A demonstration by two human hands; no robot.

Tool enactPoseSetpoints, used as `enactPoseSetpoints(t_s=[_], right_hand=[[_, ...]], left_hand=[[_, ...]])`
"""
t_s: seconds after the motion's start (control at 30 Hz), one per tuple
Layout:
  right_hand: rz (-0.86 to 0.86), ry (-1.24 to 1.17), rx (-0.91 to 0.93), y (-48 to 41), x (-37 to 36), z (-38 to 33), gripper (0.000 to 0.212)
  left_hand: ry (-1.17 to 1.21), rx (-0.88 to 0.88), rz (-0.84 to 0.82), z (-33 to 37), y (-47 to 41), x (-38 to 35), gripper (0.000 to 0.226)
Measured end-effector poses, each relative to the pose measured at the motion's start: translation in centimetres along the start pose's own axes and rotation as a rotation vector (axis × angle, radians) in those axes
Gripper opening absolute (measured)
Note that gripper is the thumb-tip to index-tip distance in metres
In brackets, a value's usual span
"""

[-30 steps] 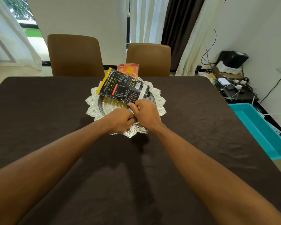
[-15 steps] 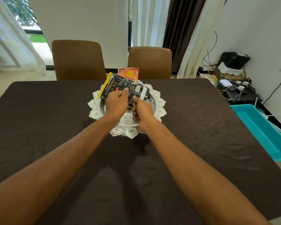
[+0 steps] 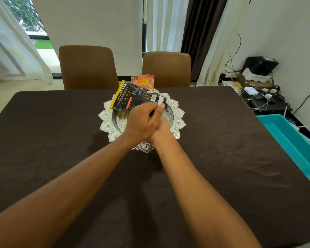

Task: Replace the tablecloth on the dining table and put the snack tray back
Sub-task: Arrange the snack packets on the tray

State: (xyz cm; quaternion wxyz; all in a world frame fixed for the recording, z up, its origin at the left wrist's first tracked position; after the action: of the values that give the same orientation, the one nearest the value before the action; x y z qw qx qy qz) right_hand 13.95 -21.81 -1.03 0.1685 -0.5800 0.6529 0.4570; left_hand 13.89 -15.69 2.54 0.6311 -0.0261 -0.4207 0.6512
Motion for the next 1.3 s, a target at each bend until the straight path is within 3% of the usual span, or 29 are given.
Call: enactPoseSetpoints(t_s=[0.07, 0.17, 0.27, 0.33, 0.43, 0.47, 0.53, 0.6, 0.67, 1.0, 1.17, 1.3], right_hand=[[0.017, -0.101, -0.068, 0.2, -0.1, 0.5, 0.034], [0.021, -0.038, -0.255, 0.7, -1.0, -0.1, 0.034], [0.089, 0.126, -0.289, -0.2, -0.5, -1.3, 0.044], [0.131, 0.542, -0.172, -0.5, 0.3, -2.2, 0.047], [0.096, 1.427, 0.275, -0.5, 1.0, -3.9, 0.054], [0.059, 1.631, 0.432, -0.5, 1.2, -4.2, 0.057], [0.014, 1.809, 0.627, -0.6, 1.7, -4.6, 0.059], [-0.007, 1.843, 0.763, -1.0, 2.3, -4.6, 0.058], [0.011, 1.825, 0.823, -1.3, 2.6, -4.4, 0.057], [0.071, 1.835, 0.826, -1.3, 2.7, -4.1, 0.055], [0.055, 1.846, 0.833, -1.1, 2.5, -4.2, 0.055], [0.061, 1.852, 0.826, -1.0, 2.4, -4.1, 0.055]], left_hand=[[0.011, -0.022, 0.046, 0.3, 0.2, 0.3, 0.049], [0.028, -0.009, 0.205, 0.2, 0.0, 1.9, 0.043], [0.095, 0.159, 0.225, -2.6, -0.7, 4.0, 0.041], [-0.021, 0.26, 0.041, -5.3, -0.4, 5.2, 0.038], [-0.306, 0.248, -0.372, -8.4, 0.9, 6.0, 0.035], [-0.38, 0.204, -0.484, -8.9, 1.4, 6.1, 0.039], [-0.526, 0.084, -0.664, -9.1, 2.3, 6.0, 0.058], [-0.602, -0.012, -0.743, -8.9, 3.1, 5.9, 0.077], [-0.619, -0.049, -0.753, -8.7, 3.4, 5.9, 0.082], [-0.54, -0.052, -0.819, -5.8, 5.0, 5.6, 0.067], [-0.401, -0.056, -0.814, -4.0, 4.5, 5.6, 0.04], [-0.259, 0.092, -0.791, -4.1, 3.5, 5.6, 0.028]])
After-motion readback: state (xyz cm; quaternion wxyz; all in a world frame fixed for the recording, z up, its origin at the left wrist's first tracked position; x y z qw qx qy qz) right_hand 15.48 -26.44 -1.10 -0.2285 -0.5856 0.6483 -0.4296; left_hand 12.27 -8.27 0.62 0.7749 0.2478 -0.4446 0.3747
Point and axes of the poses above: each hand's wrist, its own y-axis away from the middle knuckle, its own x-axis out of the back of the hand, z = x × y, the point moved 3 cm from there along -y, towards the middle knuckle, and after that the axes turned 2 degrees about y, right-handed, at the moved point
